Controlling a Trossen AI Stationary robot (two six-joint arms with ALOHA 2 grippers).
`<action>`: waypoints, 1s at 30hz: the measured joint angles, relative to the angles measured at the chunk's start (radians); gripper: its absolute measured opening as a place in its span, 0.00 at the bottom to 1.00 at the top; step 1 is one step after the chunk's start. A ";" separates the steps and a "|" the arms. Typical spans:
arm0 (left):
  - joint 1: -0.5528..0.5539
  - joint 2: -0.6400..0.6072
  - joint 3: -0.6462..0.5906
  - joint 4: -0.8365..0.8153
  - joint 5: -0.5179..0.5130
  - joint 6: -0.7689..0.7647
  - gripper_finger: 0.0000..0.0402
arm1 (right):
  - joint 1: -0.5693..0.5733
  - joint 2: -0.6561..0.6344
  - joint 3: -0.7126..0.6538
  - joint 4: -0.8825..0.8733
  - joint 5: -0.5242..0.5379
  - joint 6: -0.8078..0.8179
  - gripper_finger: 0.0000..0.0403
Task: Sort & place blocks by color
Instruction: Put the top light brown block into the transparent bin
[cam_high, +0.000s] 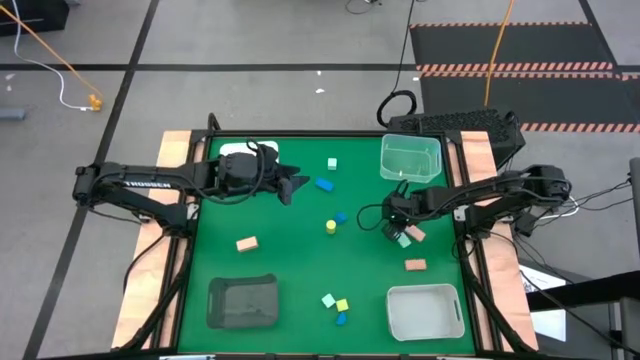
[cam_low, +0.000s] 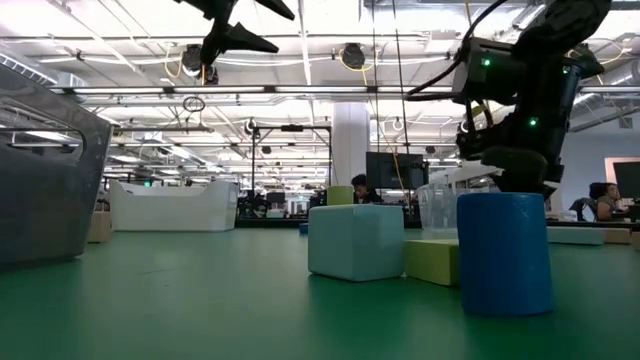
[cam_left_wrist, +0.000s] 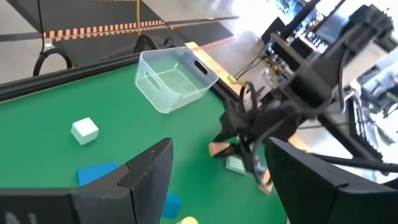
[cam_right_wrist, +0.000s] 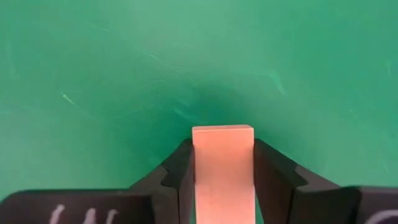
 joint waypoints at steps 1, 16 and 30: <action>-0.001 0.000 0.000 -0.008 0.000 0.006 0.64 | -0.005 -0.019 0.000 -0.006 -0.003 0.012 0.27; -0.015 0.013 -0.001 -0.125 0.000 0.031 0.64 | -0.006 -0.459 0.001 0.234 0.188 0.118 0.27; 0.007 0.013 -0.001 -0.130 -0.026 0.042 0.64 | -0.167 -0.546 0.002 0.442 0.829 -0.268 0.32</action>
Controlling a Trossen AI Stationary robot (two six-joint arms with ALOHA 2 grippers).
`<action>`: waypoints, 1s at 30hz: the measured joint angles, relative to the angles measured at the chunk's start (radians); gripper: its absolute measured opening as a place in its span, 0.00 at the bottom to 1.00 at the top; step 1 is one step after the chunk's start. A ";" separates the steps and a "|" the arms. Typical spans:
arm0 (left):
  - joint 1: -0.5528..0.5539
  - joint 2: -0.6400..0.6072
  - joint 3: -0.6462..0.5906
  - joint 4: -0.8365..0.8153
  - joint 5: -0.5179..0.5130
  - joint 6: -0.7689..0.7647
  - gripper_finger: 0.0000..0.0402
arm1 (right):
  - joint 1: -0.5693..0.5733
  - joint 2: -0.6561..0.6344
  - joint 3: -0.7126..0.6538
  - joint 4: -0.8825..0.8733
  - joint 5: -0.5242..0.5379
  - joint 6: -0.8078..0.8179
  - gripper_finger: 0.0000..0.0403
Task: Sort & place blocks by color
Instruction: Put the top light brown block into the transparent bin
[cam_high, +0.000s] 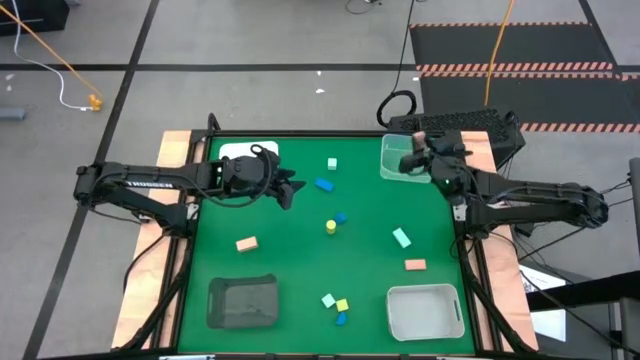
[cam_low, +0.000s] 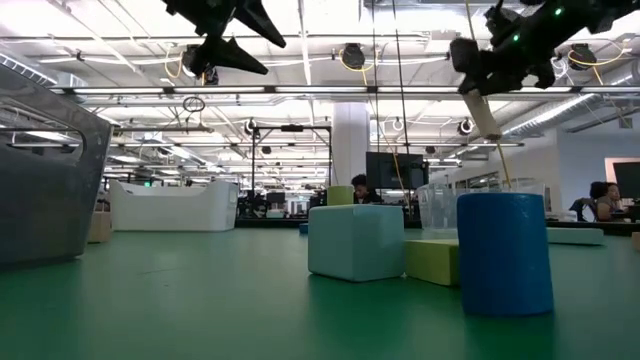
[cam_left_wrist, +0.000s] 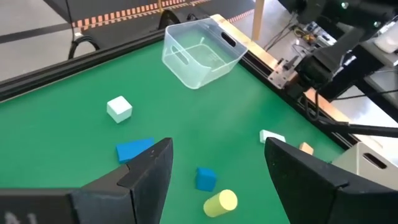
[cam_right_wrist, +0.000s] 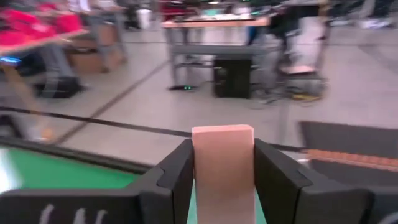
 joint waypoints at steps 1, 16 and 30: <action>0.000 0.000 0.000 -0.001 -0.006 0.000 0.64 | -0.025 0.000 0.000 -0.003 0.001 -0.019 0.33; 0.002 0.000 0.000 -0.008 -0.166 -0.031 0.64 | -0.305 0.134 -0.067 -0.029 -0.159 -0.056 0.32; -0.011 0.032 0.002 -0.121 -0.116 -0.185 0.64 | -0.363 0.181 -0.275 0.310 -0.258 -0.055 0.36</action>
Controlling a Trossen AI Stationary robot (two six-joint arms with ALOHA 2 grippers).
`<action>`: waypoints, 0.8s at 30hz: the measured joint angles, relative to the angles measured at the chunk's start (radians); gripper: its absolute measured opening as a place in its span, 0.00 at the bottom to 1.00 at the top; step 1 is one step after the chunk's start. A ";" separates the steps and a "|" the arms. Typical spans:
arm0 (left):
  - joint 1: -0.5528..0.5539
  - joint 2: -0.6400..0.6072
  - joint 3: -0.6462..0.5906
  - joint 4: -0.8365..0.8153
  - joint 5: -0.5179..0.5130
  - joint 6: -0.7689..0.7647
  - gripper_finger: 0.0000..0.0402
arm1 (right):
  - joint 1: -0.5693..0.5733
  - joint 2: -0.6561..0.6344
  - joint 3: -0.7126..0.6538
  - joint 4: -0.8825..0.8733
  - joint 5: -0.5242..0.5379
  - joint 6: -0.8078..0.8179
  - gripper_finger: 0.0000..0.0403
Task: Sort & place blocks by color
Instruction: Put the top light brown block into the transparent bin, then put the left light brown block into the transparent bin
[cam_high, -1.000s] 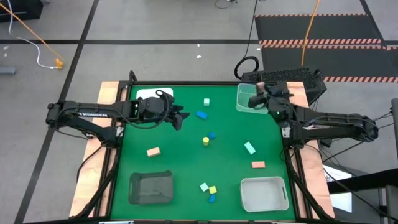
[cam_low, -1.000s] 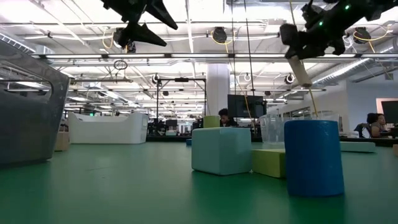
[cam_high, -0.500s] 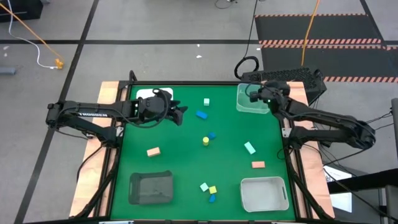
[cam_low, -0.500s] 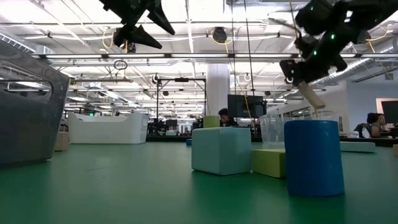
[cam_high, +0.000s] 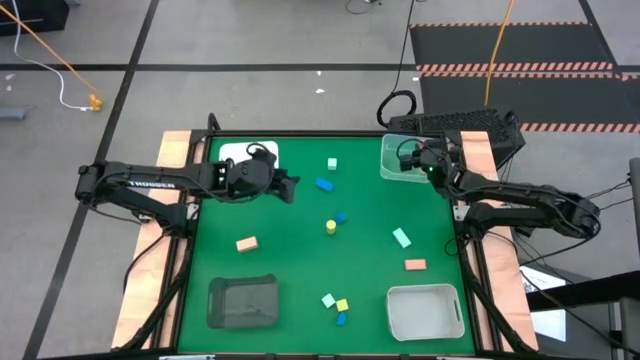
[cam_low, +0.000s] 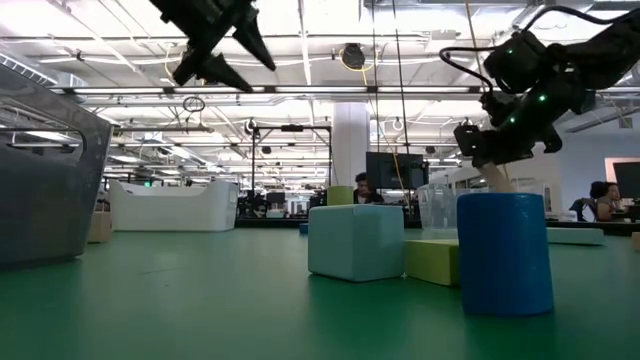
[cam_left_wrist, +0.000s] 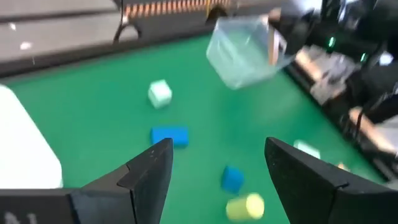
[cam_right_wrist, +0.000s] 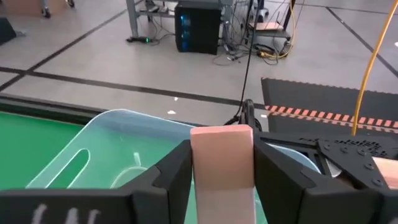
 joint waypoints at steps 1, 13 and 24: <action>-0.004 0.007 0.001 -0.040 0.015 -0.016 0.64 | 0.000 0.000 -0.006 0.010 0.000 0.000 0.38; -0.085 0.047 -0.003 -0.545 0.335 0.045 0.64 | -0.002 0.000 -0.008 0.082 -0.087 -0.029 0.55; -0.299 0.079 -0.001 -0.651 0.345 0.138 0.64 | 0.009 -0.001 -0.008 0.187 -0.183 -0.027 0.68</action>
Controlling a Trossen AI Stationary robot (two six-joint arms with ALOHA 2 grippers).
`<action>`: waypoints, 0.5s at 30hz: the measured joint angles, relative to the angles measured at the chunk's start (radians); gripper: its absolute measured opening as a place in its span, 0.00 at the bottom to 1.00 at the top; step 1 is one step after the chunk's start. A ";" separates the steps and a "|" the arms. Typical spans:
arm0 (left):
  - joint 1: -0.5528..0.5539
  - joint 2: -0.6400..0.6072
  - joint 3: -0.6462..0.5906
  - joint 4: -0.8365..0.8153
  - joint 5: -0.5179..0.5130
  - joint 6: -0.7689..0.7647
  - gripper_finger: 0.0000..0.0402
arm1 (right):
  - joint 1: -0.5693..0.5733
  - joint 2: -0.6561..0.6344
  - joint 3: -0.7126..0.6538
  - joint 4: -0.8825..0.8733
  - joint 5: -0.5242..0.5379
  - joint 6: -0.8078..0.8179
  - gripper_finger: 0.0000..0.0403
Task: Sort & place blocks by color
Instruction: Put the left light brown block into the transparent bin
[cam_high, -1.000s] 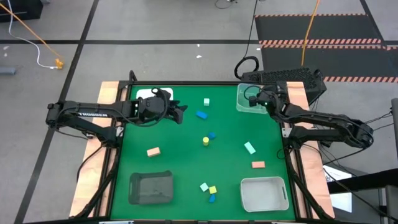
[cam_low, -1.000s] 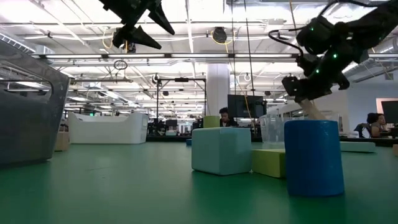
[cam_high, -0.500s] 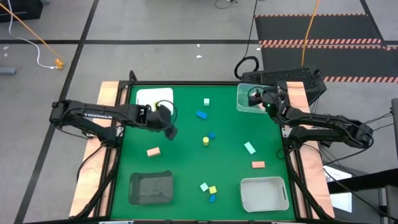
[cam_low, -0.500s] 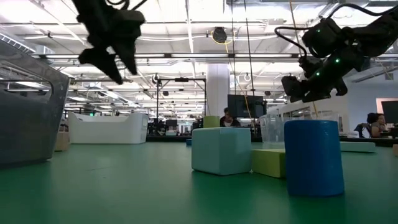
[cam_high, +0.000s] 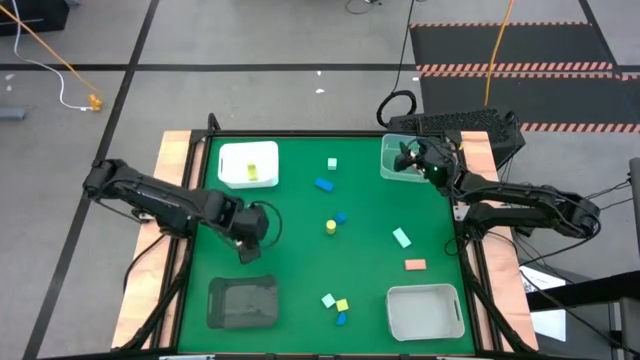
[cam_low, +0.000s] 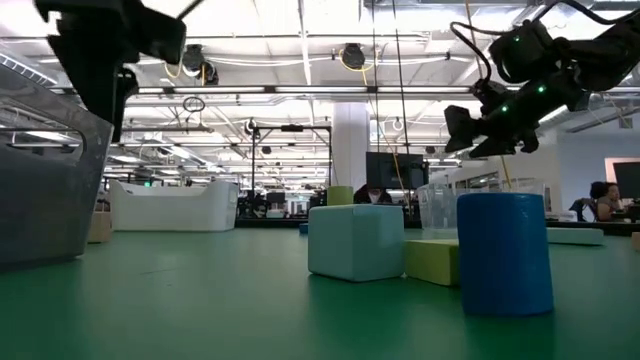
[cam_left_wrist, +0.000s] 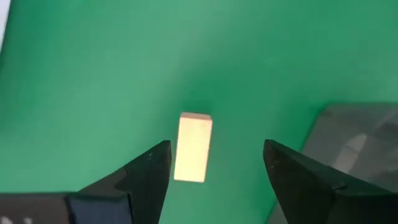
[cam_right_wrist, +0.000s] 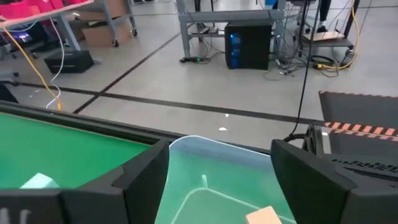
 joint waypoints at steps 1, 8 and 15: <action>-0.018 0.006 0.001 0.004 -0.017 0.000 0.64 | 0.001 -0.001 0.000 0.005 -0.001 0.000 0.68; -0.121 0.030 -0.068 0.011 -0.060 -0.056 0.64 | 0.023 -0.013 0.000 0.078 -0.083 0.000 0.68; -0.148 0.038 -0.210 0.043 -0.078 -0.173 0.64 | 0.051 -0.018 0.000 0.108 -0.103 0.000 0.68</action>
